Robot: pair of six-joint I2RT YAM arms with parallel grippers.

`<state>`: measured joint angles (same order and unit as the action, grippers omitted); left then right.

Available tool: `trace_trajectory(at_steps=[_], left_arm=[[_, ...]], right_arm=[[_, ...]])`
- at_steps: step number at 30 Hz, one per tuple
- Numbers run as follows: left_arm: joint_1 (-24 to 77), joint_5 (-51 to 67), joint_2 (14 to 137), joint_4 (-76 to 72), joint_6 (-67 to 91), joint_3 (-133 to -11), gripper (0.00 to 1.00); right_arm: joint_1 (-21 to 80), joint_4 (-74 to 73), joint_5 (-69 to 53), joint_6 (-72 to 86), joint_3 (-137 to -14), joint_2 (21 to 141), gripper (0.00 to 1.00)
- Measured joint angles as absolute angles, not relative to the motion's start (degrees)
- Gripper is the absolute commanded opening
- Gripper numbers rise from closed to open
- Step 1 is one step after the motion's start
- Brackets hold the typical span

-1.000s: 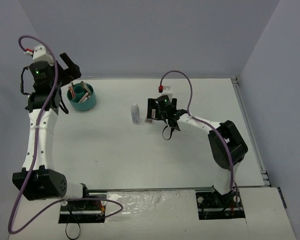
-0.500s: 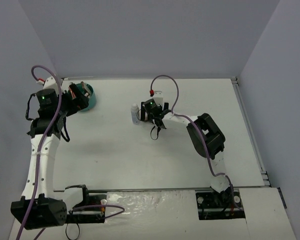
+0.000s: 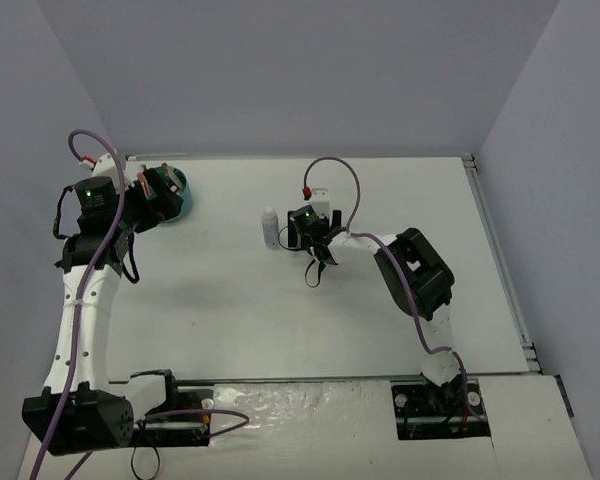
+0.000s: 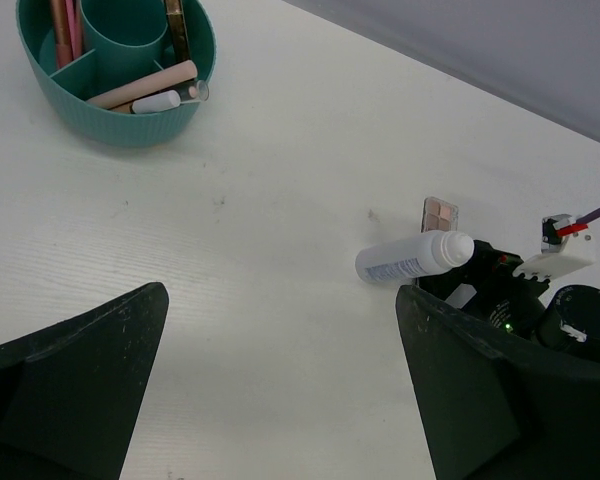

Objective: Organize the makeup

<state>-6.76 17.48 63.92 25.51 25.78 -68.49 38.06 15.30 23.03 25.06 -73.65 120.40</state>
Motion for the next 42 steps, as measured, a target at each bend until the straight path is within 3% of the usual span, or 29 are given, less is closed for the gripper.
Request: trace_trajectory(at_steps=[8, 15, 19, 29, 32, 38, 42], left_arm=[[-6.3, 21.3, 63.7, 25.6, 26.4, -68.5, 0.97], [-5.2, 22.9, 63.2, 25.7, 26.5, -68.5, 0.97], [-4.9, 23.1, 63.2, 25.9, 26.5, -68.5, 0.97], [-1.9, 24.2, 63.3, 26.0, 26.7, -68.5, 0.97], [-0.1, 24.3, 63.3, 26.0, 27.2, -68.5, 0.97], [5.1, 24.7, 63.7, 25.6, 29.0, -68.5, 0.97], [9.8, 24.9, 65.0, 23.7, 31.4, -68.5, 0.97]], right_arm=[[33.9, 15.8, 15.1, 19.5, -64.3, 112.9, 0.8], [32.9, 16.5, 9.7, 12.4, -64.1, 112.5, 0.77], [32.9, 16.5, 7.1, 9.4, -65.1, 113.1, 0.66], [33.0, 17.4, 4.6, 7.2, -66.4, 114.3, 0.18], [33.0, 17.4, 4.6, 7.2, -66.5, 114.3, 0.08], [33.0, 18.1, 4.7, 7.1, -63.0, 111.8, 0.01], [33.8, 18.0, 4.4, 6.2, -54.4, 102.7, 0.0]])
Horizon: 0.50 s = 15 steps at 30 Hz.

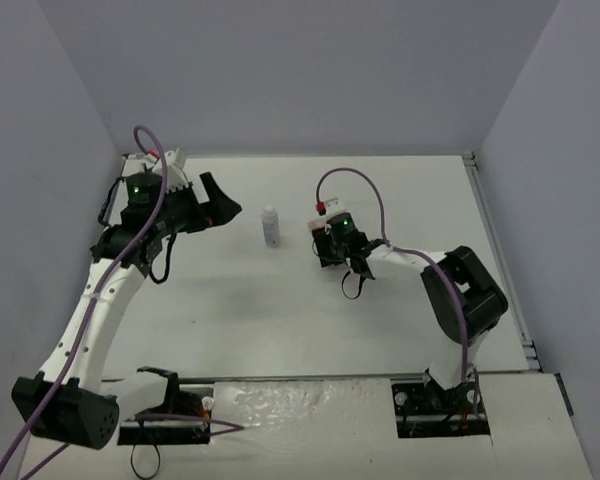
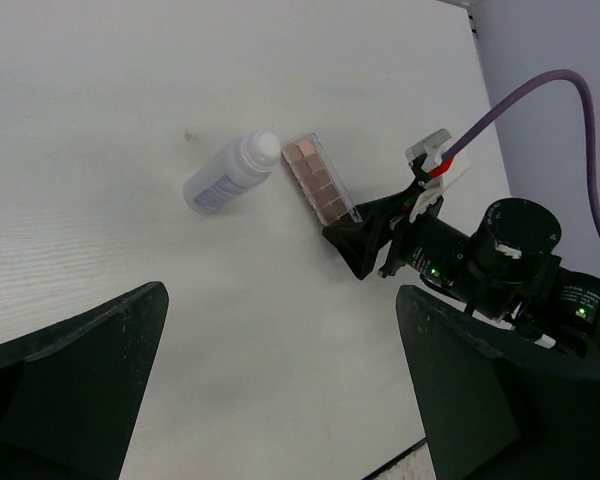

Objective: Organize the makeup

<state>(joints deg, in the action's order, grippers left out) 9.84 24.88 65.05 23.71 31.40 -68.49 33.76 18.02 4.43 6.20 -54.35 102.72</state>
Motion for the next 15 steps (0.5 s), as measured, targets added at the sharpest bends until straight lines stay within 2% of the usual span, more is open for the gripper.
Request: trace_trajectory(at_steps=[9, 15], left_arm=[[19.1, 25.1, 72.0, 20.4, 35.2, -69.8, 0.97], [21.9, 25.0, 75.0, 19.1, 36.5, -71.9, 0.96]], right_arm=[[39.2, 25.8, -3.2, 3.9, -45.8, 78.3, 0.01], [41.0, 30.3, -10.8, 3.2, -44.7, 73.9, 0.01]])
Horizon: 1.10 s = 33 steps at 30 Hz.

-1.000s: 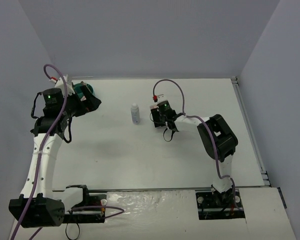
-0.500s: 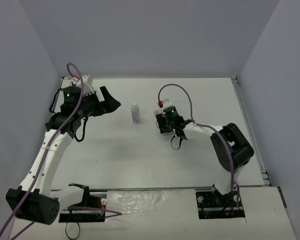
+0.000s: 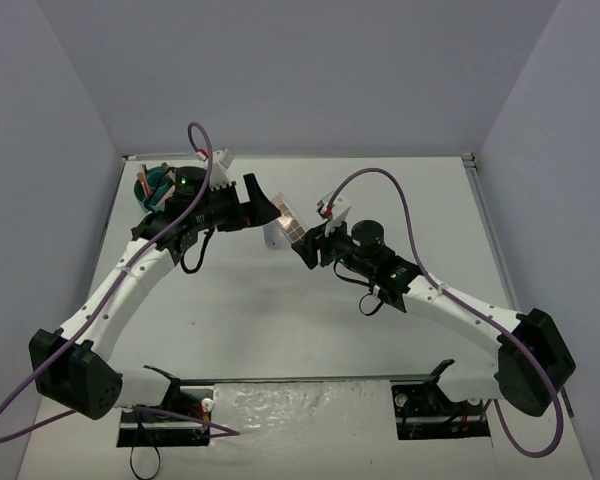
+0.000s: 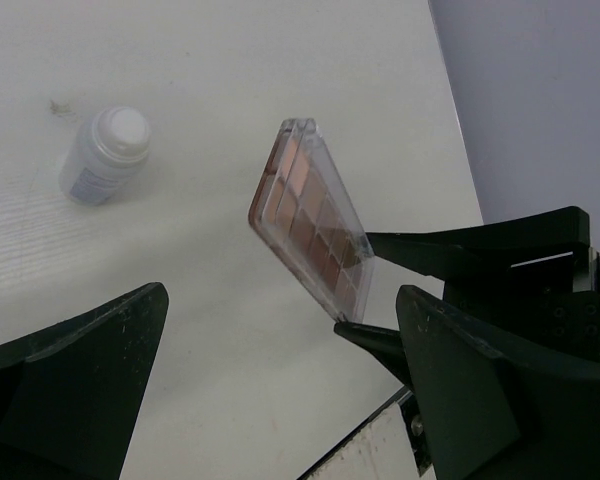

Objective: Organize the makeup

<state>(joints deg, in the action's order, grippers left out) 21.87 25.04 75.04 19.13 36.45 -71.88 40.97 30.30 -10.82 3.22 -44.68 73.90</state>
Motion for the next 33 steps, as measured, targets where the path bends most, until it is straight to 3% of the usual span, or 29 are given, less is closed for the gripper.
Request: trace_trajectory(at_steps=[3, 14, 20, 25, 27, 29, 32, 33], left_arm=[[22.4, 25.0, 75.4, 18.6, 36.8, -72.9, 0.89], [23.6, 25.6, 77.1, 15.7, 38.9, -73.5, 0.49], [24.2, 26.1, 78.5, 15.6, 39.7, -73.6, 0.13], [25.1, 27.6, 78.4, 14.7, 41.1, -74.8, 0.0], [25.1, 27.6, 78.3, 14.5, 41.2, -74.8, 0.0], [25.0, 27.5, 78.3, 14.5, 41.1, -74.8, 0.0], [25.1, 26.1, 78.3, 15.2, 40.0, -74.8, 0.0], [25.0, 25.1, 78.3, 15.9, 39.3, -74.9, 0.0]], right_arm=[[41.0, 30.9, -14.3, 3.3, -44.1, 73.5, 0.02], [41.0, 33.3, -20.3, 3.4, -43.9, 72.5, 0.02], [41.0, 34.1, -21.1, 3.7, -43.8, 72.4, 0.1], [41.0, 34.5, -21.2, 4.3, -43.3, 72.4, 0.31], [41.0, 34.9, -21.3, 4.3, -43.3, 72.4, 0.48], [41.0, 35.1, -21.2, 4.3, -43.3, 72.4, 0.73], [41.0, 35.6, -21.2, 4.3, -43.3, 72.4, 0.97], [41.0, 35.6, -21.0, 4.2, -43.3, 72.4, 1.0]])
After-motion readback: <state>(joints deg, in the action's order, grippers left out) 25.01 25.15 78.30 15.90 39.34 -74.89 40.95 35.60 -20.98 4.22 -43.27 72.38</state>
